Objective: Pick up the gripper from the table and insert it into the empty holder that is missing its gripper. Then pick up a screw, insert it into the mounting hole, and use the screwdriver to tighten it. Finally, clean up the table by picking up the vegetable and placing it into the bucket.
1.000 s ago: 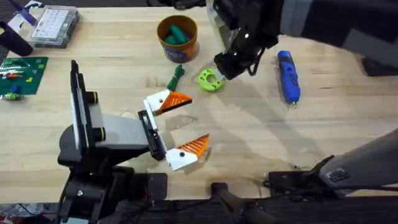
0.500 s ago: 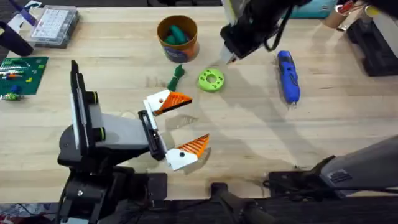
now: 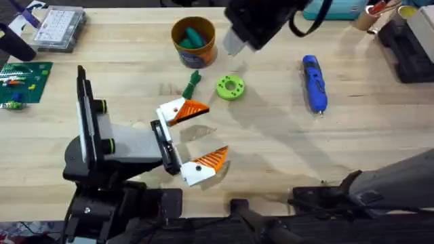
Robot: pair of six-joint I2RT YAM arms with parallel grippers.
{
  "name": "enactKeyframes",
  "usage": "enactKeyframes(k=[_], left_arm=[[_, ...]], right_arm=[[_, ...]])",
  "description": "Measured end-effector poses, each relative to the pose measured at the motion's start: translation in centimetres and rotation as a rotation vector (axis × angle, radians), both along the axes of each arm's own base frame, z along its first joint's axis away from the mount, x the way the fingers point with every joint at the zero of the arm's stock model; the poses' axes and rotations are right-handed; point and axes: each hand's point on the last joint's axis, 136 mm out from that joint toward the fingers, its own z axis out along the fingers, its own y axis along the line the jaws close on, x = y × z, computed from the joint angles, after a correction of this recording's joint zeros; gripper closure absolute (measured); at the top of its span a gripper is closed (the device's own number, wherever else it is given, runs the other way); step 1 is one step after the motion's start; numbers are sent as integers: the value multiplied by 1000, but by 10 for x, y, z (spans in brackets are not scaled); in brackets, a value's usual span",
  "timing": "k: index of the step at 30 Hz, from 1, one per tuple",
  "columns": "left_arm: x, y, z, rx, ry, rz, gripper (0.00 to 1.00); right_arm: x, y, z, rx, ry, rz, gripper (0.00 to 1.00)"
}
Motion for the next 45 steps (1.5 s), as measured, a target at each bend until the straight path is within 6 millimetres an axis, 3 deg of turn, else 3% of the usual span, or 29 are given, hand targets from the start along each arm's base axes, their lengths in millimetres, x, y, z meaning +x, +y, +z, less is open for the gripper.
enactKeyframes(k=[13,25,38,45], left_arm=[[0,0,0,0,0,0,16],[0,0,0,0,0,0,16],[0,0,0,0,0,0,16],[0,0,0,0,0,0,16]], right_arm=[[-34,53,12,33,-27,184,994],[-62,89,-7,-12,-11,361,994],[-95,99,-20,-75,13,514,994],[-97,100,-20,-81,7,541,994]])
